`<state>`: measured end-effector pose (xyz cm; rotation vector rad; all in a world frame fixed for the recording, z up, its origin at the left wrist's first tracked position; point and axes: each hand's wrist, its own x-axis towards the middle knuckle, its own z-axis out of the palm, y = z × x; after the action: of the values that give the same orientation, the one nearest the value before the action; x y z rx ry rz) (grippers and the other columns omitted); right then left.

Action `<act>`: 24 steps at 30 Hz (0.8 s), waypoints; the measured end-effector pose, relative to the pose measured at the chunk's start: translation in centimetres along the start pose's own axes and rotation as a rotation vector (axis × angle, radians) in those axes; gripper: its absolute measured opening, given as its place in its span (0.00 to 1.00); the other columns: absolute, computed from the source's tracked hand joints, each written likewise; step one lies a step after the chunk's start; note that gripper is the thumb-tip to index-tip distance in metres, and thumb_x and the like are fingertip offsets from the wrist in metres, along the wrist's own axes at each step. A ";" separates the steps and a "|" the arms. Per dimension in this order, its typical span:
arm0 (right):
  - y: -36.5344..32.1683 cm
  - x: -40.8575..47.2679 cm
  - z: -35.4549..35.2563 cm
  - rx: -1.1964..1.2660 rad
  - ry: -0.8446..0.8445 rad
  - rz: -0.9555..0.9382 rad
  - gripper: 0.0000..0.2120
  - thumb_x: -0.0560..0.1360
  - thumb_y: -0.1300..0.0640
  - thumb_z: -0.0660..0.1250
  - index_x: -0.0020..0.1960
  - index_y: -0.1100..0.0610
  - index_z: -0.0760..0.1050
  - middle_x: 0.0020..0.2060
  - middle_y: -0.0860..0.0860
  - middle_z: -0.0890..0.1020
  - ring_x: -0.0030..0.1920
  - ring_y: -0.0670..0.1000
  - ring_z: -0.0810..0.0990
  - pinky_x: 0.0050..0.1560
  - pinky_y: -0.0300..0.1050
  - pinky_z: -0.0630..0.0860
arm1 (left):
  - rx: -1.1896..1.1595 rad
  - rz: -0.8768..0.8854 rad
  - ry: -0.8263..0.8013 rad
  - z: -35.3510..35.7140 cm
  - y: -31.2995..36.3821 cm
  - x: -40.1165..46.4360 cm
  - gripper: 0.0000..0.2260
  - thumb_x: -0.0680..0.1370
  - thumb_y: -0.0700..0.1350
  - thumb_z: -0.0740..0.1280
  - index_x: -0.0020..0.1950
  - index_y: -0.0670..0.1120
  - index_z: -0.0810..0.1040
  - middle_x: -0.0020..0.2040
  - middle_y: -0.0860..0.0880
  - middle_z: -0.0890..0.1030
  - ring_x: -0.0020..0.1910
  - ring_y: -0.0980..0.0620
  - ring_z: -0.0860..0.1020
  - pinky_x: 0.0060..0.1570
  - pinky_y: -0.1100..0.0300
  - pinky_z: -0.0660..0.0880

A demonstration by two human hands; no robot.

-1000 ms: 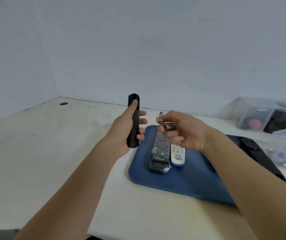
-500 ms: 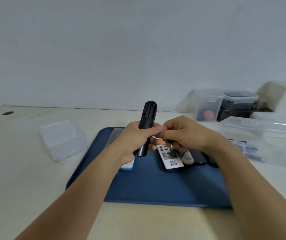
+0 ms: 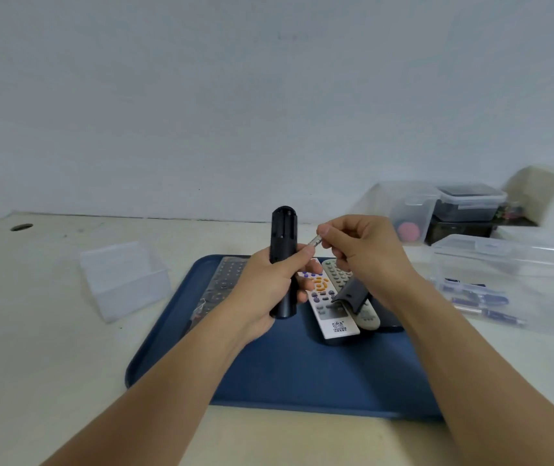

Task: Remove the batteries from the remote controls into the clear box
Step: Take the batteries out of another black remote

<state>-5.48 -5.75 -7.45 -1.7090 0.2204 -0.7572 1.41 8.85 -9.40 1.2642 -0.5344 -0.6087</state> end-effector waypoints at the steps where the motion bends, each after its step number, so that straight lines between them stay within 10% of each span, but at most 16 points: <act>1: -0.2 0.1 0.0 0.011 0.040 -0.031 0.10 0.77 0.58 0.71 0.40 0.62 0.81 0.24 0.50 0.74 0.24 0.47 0.66 0.24 0.38 0.65 | 0.000 -0.014 -0.038 0.1 0.0 -0.1 0.12 0.81 0.51 0.69 0.57 0.44 0.77 0.37 0.45 0.83 0.27 0.52 0.76 0.24 0.62 0.71; 8: -1.1 -0.1 0.4 -0.063 0.175 -0.225 0.07 0.76 0.57 0.72 0.40 0.53 0.81 0.24 0.41 0.77 0.23 0.41 0.69 0.27 0.33 0.66 | 0.082 -0.015 -0.194 0.1 -0.1 -0.5 0.16 0.87 0.53 0.53 0.46 0.56 0.76 0.34 0.44 0.78 0.27 0.45 0.77 0.26 0.57 0.75; 18: -0.8 -1.4 2.7 -0.327 0.225 -0.371 0.02 0.74 0.59 0.75 0.45 0.58 0.86 0.38 0.48 0.83 0.41 0.43 0.81 0.45 0.33 0.75 | 0.209 0.095 -0.160 -0.2 -0.1 -0.9 0.13 0.87 0.52 0.57 0.53 0.44 0.73 0.35 0.42 0.80 0.26 0.47 0.76 0.26 0.57 0.75; 24: -1.6 -1.6 3.0 -0.553 0.141 -0.491 0.08 0.79 0.57 0.69 0.47 0.61 0.85 0.36 0.51 0.75 0.36 0.47 0.75 0.37 0.38 0.71 | 0.216 0.181 -0.095 0.0 -0.1 -0.9 0.15 0.87 0.51 0.56 0.51 0.41 0.72 0.34 0.43 0.80 0.24 0.47 0.74 0.24 0.58 0.73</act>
<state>-5.32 -2.00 -6.90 -2.2737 0.1093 -1.2656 0.71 9.44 -9.54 1.3761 -0.8014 -0.4687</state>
